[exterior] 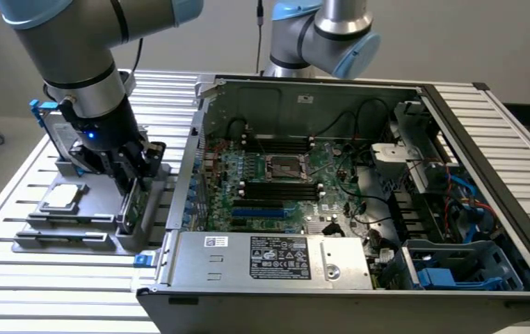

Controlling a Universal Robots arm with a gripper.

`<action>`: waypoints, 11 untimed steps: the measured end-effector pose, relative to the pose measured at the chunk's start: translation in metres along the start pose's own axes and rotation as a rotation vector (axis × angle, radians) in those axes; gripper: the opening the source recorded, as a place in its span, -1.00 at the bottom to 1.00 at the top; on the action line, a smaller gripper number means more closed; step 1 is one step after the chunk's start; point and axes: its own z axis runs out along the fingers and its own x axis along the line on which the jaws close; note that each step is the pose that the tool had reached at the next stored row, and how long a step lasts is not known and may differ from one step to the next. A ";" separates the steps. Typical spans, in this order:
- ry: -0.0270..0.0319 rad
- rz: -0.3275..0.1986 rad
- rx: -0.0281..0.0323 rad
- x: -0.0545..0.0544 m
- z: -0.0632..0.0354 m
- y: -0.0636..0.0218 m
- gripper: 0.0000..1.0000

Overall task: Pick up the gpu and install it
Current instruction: 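Pick up the gpu and move the gpu toward the slot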

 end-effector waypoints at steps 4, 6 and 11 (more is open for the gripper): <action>-0.0013 0.000 0.0005 0.000 -0.0001 0.0000 -0.33; -0.0016 0.000 0.0007 0.000 -0.0001 0.0000 -0.46; -0.0016 0.000 0.0008 0.000 -0.0001 0.0000 -0.47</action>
